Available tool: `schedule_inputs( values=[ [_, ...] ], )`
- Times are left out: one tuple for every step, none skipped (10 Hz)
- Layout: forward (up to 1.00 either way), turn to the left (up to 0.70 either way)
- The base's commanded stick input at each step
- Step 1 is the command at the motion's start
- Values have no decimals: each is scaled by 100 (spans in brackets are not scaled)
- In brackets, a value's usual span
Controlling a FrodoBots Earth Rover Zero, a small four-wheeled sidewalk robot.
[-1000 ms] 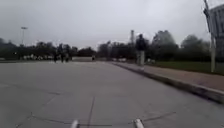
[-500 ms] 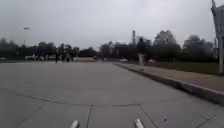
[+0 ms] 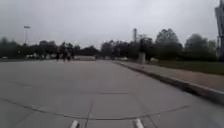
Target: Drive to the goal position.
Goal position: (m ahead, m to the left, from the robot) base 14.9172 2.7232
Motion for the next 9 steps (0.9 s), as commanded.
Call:
schedule_inputs(
  values=[
    [70,-4],
    [70,-4],
    [70,-4],
    [70,-4],
    [70,-4],
    [70,-4],
    [70,-4],
    [70,-4],
    [70,-4]
  ],
)
